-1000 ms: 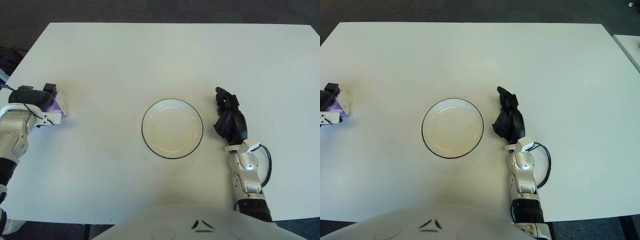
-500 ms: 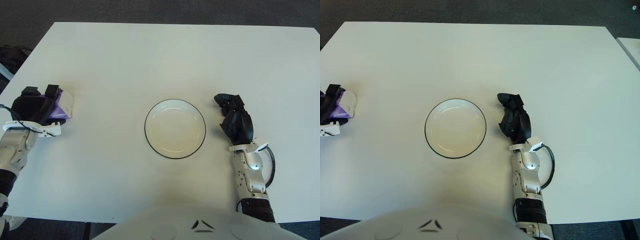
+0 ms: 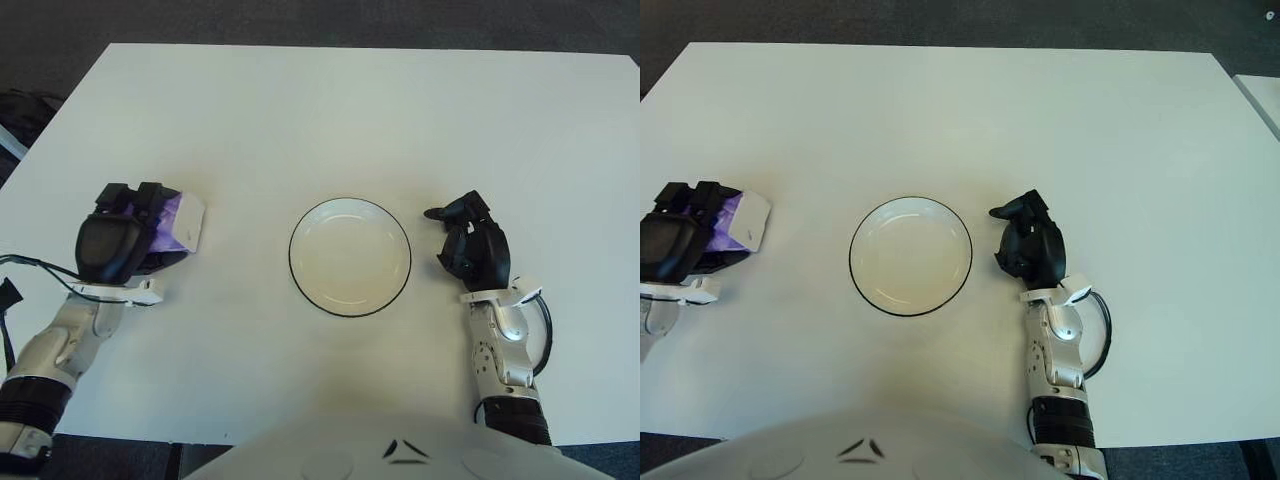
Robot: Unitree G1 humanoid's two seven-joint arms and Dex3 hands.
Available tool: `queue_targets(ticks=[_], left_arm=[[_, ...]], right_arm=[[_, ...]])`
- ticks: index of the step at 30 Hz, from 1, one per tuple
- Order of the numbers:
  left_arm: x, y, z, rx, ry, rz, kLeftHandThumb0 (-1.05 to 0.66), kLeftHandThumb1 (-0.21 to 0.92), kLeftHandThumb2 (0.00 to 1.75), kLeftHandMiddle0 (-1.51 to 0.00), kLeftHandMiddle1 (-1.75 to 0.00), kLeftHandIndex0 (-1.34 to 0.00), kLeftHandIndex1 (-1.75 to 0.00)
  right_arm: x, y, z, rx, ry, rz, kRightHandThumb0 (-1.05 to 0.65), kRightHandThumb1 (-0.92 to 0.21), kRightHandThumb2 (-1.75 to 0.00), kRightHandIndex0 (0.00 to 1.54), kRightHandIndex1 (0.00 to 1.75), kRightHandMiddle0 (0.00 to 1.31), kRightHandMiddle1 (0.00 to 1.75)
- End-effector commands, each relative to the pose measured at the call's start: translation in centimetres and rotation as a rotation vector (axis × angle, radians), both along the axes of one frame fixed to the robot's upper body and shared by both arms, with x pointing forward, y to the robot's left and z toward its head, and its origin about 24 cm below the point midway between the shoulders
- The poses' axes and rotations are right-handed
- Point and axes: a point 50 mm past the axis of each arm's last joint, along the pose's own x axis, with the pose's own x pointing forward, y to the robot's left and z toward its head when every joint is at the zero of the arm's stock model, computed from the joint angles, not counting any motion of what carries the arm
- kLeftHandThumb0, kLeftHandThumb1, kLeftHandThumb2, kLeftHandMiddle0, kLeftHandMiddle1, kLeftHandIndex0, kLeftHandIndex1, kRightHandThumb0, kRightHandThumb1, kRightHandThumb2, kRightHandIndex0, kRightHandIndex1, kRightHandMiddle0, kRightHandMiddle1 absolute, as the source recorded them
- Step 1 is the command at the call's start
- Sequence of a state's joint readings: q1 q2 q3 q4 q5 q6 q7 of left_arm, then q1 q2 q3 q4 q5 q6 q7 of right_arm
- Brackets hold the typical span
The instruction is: Put the tissue paper into the plate.
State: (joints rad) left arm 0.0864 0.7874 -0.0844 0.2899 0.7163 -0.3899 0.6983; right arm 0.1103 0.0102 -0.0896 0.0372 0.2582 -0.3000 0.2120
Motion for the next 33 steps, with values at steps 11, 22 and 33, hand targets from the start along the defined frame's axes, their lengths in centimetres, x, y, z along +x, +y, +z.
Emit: queue_targets(ticks=[11,22,33], left_arm=[[-1.1,-2.6,-1.6,-0.059,0.137,-0.174,-0.46,0.35,1.27,-1.16,-1.75,-0.58,-1.75],[-1.3,-5.5,1.2,-0.108,0.062,-0.346,-0.46,0.35,1.27,-1.18,-1.75,-0.58,-1.75],[-0.9,-8.1,3.9,-0.229,-0.043,-0.455,-0.46,0.35,1.27,-1.19,-1.75,-0.58,-1.75]], right_arm=[[-1.9,-0.4,-4.0,0.027,0.227,-0.03,-0.42,-0.53,-1.04,0.83,1.75,0.45,1.75],[-1.8,-0.4,-4.1,0.035,0.233,-0.036,-0.42,-0.54,-1.04,0.81,1.73,0.44,1.75],[-1.4,-0.3,-4.4,0.049,0.249,-0.041,-0.41,-0.58,-0.98,0.77,1.63,0.42,1.75]])
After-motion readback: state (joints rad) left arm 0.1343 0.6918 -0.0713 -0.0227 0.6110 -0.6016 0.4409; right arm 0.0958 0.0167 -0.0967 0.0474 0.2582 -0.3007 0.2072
